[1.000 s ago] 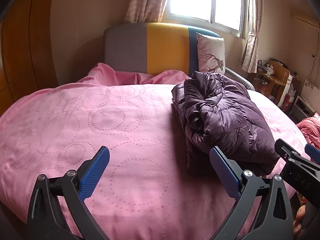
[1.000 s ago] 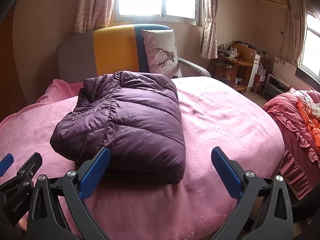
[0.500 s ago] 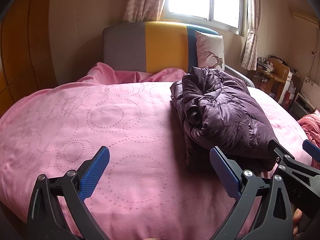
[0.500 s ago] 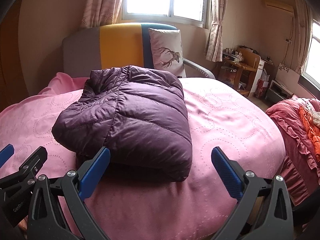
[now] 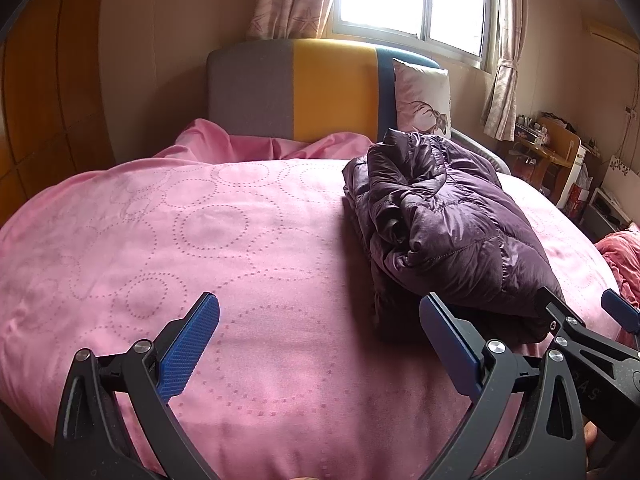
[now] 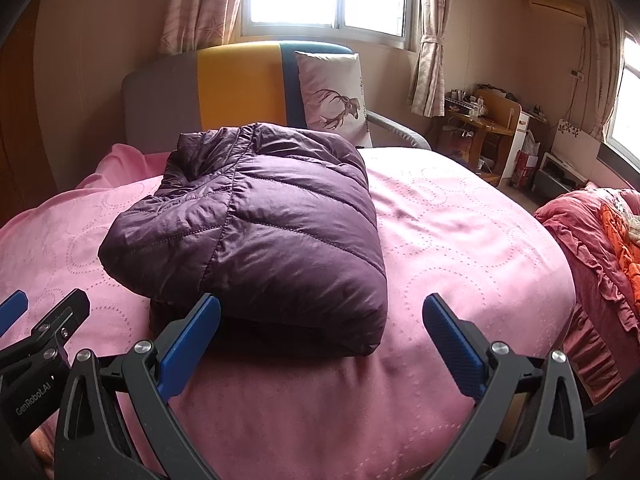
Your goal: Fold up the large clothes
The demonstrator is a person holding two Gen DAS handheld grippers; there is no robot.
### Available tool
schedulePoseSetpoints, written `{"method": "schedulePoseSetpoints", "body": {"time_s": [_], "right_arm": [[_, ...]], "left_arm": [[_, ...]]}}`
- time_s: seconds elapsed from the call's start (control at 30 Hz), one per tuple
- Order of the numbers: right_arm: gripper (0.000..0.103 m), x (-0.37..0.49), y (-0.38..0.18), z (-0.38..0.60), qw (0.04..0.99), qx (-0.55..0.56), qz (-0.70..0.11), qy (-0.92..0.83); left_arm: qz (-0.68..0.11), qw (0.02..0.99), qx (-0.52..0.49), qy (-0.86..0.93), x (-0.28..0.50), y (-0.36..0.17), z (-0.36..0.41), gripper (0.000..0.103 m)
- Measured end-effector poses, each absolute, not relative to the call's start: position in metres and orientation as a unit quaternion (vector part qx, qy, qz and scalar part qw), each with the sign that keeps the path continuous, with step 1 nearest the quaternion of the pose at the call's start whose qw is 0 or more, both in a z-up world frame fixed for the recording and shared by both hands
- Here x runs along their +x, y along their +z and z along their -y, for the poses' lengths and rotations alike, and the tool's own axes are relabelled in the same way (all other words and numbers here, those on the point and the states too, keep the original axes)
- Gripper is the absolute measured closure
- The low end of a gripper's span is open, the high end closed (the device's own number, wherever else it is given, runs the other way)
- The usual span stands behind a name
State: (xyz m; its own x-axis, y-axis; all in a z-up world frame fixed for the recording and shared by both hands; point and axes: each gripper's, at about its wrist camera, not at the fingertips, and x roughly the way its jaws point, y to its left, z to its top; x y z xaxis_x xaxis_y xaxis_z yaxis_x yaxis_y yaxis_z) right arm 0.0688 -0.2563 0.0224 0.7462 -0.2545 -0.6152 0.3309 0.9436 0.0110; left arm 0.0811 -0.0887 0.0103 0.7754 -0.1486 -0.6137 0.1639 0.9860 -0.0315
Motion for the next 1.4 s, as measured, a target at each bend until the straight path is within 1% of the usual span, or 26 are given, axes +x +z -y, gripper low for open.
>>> {"method": "schedulePoseSetpoints", "body": {"time_s": [1.1, 1.27, 1.4], "right_arm": [[0.002, 0.072, 0.018, 0.252, 0.932, 0.064, -0.327, -0.144], [0.002, 0.073, 0.016, 0.252, 0.932, 0.06, -0.329, -0.142], [0.002, 0.073, 0.018, 0.253, 0.934, 0.06, -0.323, -0.142]], "left_arm": [[-0.313, 0.946, 0.004, -0.083, 0.078, 0.02, 0.079, 0.004], [-0.307, 0.949, 0.016, -0.073, 0.078, 0.019, 0.079, 0.004], [-0.322, 0.944, 0.006, -0.074, 0.083, 0.015, 0.076, 0.004]]}}
